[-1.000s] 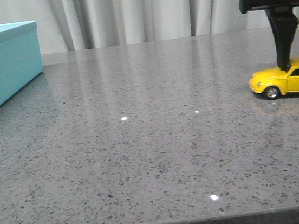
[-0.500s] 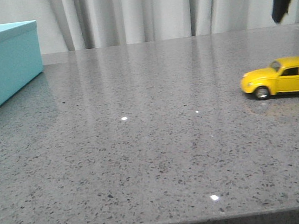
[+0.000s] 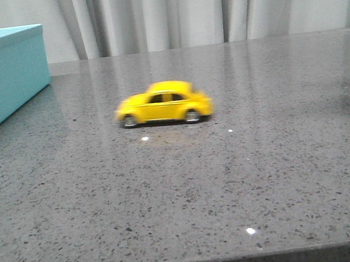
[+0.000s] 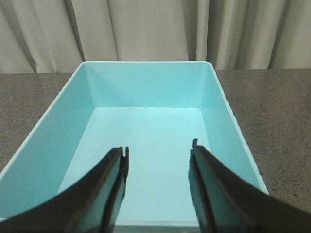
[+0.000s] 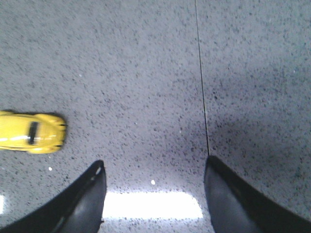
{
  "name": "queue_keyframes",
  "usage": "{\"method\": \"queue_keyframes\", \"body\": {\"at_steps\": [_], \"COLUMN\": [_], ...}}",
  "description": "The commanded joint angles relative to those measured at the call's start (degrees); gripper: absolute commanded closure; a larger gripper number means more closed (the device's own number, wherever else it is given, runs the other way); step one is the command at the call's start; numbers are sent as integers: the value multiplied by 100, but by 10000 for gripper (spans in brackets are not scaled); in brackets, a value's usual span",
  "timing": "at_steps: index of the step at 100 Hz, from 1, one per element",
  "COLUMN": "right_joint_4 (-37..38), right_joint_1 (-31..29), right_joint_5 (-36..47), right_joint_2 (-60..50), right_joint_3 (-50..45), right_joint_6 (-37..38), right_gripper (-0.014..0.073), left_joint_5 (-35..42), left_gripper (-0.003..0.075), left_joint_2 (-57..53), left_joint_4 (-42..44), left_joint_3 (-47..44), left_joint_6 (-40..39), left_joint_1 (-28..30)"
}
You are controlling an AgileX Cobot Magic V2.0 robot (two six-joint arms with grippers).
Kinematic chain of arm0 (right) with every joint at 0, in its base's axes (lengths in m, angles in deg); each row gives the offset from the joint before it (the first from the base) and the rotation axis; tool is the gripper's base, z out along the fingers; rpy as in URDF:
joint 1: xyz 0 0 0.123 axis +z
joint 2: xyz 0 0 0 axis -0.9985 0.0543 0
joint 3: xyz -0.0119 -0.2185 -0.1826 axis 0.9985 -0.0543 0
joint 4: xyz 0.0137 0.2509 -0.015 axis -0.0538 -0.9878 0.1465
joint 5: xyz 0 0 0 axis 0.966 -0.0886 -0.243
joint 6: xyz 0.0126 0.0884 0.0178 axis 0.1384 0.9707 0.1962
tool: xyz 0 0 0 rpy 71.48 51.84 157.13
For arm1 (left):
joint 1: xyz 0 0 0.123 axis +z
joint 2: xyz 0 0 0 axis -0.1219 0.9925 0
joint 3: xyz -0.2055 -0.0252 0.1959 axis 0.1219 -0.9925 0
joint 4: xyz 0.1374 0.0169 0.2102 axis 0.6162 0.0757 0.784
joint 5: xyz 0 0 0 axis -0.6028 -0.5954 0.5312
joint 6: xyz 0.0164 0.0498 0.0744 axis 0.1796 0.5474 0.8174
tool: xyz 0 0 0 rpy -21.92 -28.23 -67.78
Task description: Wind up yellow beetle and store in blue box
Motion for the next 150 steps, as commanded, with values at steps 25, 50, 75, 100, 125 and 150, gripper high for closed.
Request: {"method": "queue_keyframes", "body": {"at_steps": [25,50,75,100,125,150], "right_joint_4": [29,-74,-74,-116,-121,-121], "right_joint_1": [-2,-2,-2,-2,-2,-2], "right_joint_5": [872,854,831,802,813,857], "right_joint_2": [-1000,-1409,-1522,-1522,-1522,-1522], "right_joint_3": [-442,-537,-537,-537,-537,-537], "right_joint_6": [-76,-76,-76,-95,-96,-96], "right_gripper": [146,146,146,146,146,146], "left_joint_5": [453,-280,-1098,-2529,-3950,-4426], "left_gripper": [419,410,251,261,261,261], "left_joint_2": [42,164,744,1751,2871,3820], "left_joint_4": [-110,-118,-981,-2345,-2698,-2611], "left_joint_3": [175,548,1369,2481,3609,4446], "left_joint_6": [-40,128,1652,4481,5952,6294], "left_joint_1": [-25,-25,-25,-25,-25,-622]}}
